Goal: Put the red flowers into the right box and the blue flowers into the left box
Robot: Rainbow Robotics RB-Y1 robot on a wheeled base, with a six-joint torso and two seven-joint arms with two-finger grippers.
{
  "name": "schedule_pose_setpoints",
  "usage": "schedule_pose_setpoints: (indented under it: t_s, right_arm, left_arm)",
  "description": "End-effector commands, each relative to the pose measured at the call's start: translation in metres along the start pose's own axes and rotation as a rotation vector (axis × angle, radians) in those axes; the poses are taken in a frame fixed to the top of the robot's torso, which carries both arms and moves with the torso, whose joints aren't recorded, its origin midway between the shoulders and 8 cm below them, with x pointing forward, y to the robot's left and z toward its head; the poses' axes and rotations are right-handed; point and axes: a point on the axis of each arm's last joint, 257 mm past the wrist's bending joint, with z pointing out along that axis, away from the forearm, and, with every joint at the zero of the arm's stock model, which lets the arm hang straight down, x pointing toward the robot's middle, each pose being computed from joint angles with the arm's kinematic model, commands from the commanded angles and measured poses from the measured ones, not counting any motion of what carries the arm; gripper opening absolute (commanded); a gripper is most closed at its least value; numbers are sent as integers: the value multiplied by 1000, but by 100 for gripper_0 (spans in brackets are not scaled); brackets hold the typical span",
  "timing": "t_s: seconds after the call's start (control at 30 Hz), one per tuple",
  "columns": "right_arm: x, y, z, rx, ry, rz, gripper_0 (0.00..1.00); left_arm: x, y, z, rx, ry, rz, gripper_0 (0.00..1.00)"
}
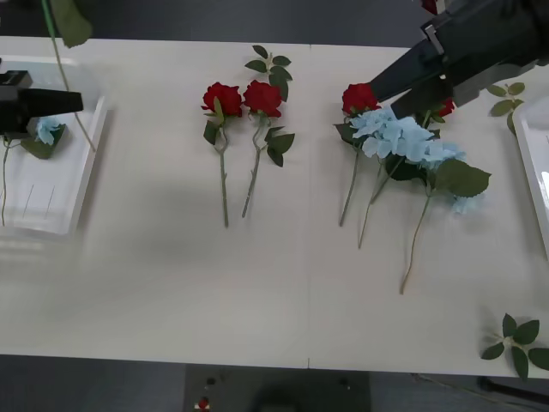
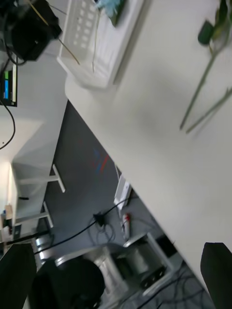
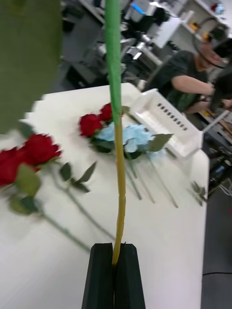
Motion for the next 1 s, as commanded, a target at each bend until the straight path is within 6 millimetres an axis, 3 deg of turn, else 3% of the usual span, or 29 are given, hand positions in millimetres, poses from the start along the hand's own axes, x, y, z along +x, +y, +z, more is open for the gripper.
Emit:
schedule_pose_setpoints:
  t_s: [0.03, 0.17, 0.27, 0.43, 0.57, 0.77, 1.0]
  right_arm:
    - [12, 4, -19, 92, 43, 158, 100]
    - [31, -10, -16, 185, 61, 300, 100]
    - [51, -35, -7, 270, 37, 384, 100]
    - [85, -79, 1, 436, -16, 456, 100]
    - [100, -111, 1, 523, -96, 535, 100]
    - [117, -140, 4, 604, -199, 583, 100]
    - [130, -167, 20, 615, -298, 605, 100]
  left_arm:
    - [-15, 44, -61, -186, -20, -5, 0]
    - [-8, 80, -100, -355, 27, -2, 0]
    - [-2, 107, -132, -495, 93, 27, 0]
    - [12, 135, -172, -664, 174, -50, 0]
    - [29, 150, -204, -788, 245, -130, 0]
    - [65, 161, -233, -920, 328, -293, 0]
    - [106, 166, -243, -1013, 379, -459, 0]
